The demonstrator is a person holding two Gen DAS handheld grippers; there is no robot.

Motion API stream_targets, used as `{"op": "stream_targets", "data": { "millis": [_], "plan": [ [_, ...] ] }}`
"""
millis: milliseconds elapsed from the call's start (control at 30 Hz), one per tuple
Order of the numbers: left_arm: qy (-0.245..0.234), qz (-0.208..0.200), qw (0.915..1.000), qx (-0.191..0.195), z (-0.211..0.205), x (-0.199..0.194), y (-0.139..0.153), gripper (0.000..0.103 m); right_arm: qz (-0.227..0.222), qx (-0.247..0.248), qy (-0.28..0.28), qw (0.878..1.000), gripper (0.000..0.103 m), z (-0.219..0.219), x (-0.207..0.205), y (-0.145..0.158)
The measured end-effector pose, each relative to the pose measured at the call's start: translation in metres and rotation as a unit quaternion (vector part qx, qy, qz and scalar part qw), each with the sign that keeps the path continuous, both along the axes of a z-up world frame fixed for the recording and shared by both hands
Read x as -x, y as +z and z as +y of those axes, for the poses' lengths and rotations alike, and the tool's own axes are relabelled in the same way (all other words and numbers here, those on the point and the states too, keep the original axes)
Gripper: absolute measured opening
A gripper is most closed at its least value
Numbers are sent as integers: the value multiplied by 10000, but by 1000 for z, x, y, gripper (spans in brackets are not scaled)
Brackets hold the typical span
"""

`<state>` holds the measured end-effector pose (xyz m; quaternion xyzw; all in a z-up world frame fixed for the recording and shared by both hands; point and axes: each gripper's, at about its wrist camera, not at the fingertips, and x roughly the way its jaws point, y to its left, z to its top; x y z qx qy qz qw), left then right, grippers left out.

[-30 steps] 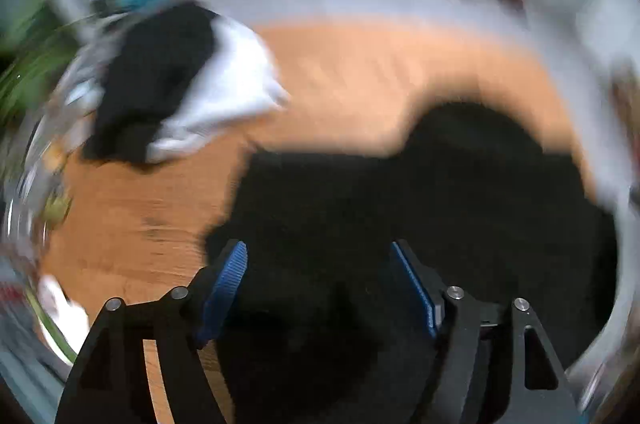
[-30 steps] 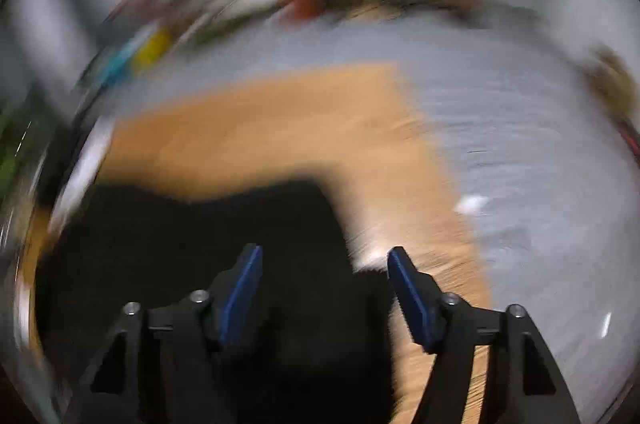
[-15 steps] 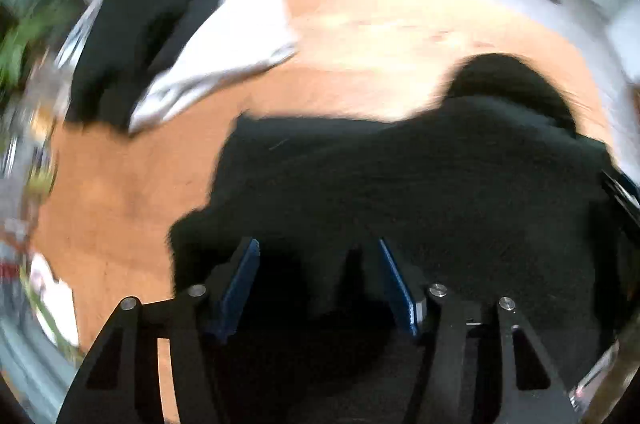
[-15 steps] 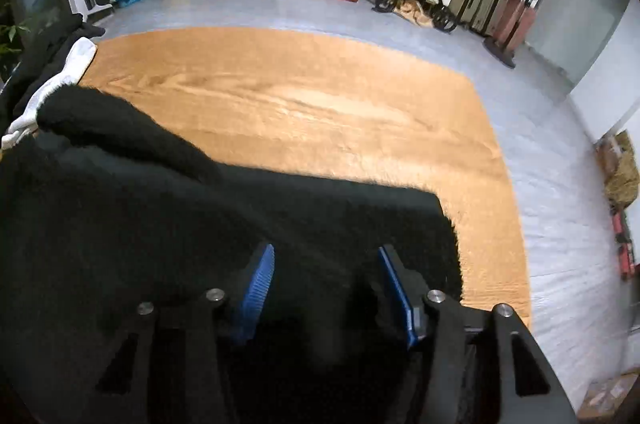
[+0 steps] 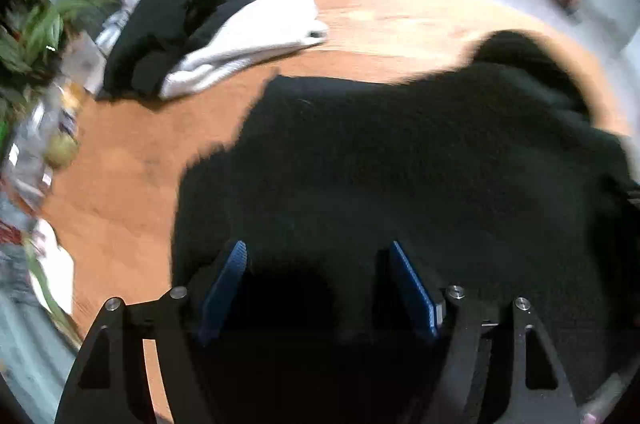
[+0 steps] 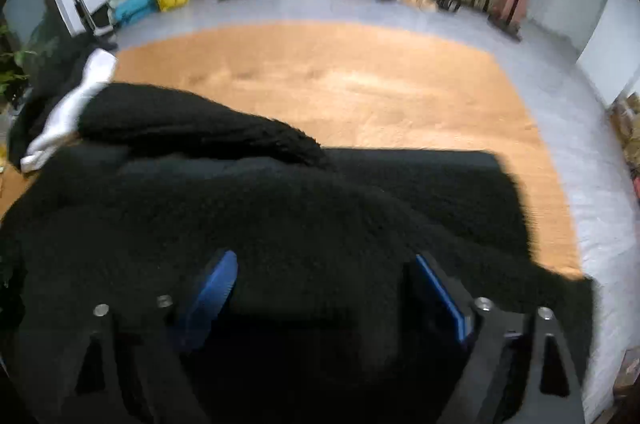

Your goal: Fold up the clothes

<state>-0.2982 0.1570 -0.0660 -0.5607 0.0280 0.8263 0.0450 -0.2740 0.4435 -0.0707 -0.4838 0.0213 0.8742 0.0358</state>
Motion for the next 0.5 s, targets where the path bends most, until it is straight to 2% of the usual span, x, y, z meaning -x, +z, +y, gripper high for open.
{"op": "stream_targets", "data": {
  "millis": [33,100,167,200,300,400,500],
  "plan": [
    [-206,148,9996,-87,7,-17,13,75,161,65,79,9998,97,-4,-21,16],
    [-574,644,9959,253,20,-53,37,75,483,196,237,9984,103,-12,-64,49],
    [-703,1158,9893,534,25,-89,60,76,817,325,415,9953,103,-21,-110,82],
    [-748,1301,9874,502,22,-103,68,76,1001,356,554,9928,103,-28,-144,95],
    [-737,1702,9824,222,10,-143,86,78,1169,127,571,9914,103,-39,-212,117],
    [-354,2214,9745,-49,0,-186,93,78,1458,257,159,9889,103,-38,-278,122],
    [-60,2425,9696,-319,-6,-211,91,78,1715,1182,-431,9771,103,-4,-303,100]
  ]
}}
